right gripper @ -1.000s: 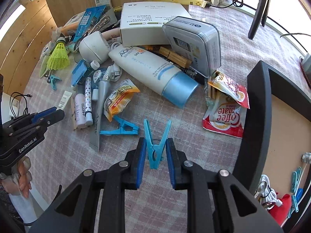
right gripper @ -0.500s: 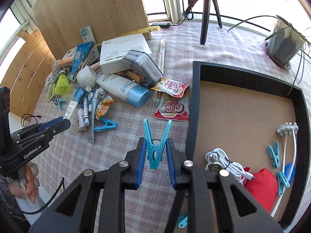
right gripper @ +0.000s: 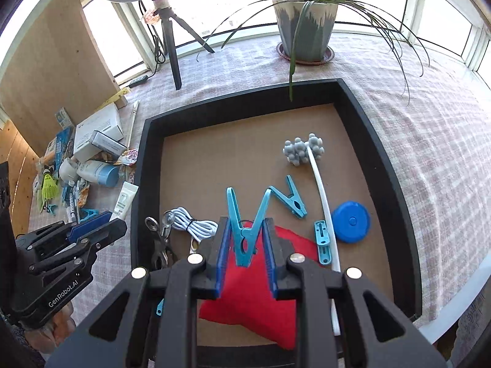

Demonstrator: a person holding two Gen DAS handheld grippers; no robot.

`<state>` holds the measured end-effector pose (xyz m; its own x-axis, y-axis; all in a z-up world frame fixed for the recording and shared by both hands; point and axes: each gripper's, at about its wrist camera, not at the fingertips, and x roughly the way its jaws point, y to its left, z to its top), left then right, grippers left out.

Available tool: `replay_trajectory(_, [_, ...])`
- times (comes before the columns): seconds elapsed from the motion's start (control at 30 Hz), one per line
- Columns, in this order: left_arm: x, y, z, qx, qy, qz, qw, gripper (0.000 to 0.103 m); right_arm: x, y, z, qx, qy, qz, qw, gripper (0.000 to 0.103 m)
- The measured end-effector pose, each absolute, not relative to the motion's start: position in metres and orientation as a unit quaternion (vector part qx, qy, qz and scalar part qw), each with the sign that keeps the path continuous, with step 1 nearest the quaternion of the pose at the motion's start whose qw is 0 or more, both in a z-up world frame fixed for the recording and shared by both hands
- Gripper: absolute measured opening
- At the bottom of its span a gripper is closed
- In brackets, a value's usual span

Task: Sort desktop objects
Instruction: 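Carry the white tube and blue clothespin into the tray and open both grippers, then move both grippers back toward the cluttered items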

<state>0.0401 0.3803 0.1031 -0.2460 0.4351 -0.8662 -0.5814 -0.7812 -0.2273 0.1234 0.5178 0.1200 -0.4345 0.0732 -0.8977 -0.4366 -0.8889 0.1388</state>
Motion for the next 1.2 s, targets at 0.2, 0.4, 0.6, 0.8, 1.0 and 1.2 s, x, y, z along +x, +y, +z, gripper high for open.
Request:
replay_trajectory(0.2, [0.051,0.403,0.107,-0.52,0.081,0.778,0.344,0.019,0.141,0.535,0.117,-0.507,0.19,0.823,0.176,0.021])
replay_trajectory(0.4, [0.053,0.393,0.113,-0.503,0.079,0.787,0.348,0.064,0.139,0.531,0.119,-0.504,0.179,0.827,0.173,0.042])
replay_trajectory(0.6, [0.041,0.366,0.113,-0.518,0.059,0.785,0.334,0.064,0.127,0.517,0.124,-0.5,0.175,0.834,0.158,0.044])
replay_trajectory(0.8, [0.025,0.318,0.105,-0.537,0.04,0.787,0.302,0.064,0.108,0.493,0.125,-0.5,0.167,0.839,0.132,0.044])
replay_trajectory(1.0, [0.007,0.258,0.096,-0.561,0.004,0.786,0.26,0.076,0.086,0.463,0.124,-0.503,0.159,0.843,0.104,0.044])
replay_trajectory(1.2, [-0.014,0.189,0.088,-0.559,-0.024,0.808,0.183,0.076,0.06,0.421,0.127,-0.507,0.135,0.849,0.057,0.044])
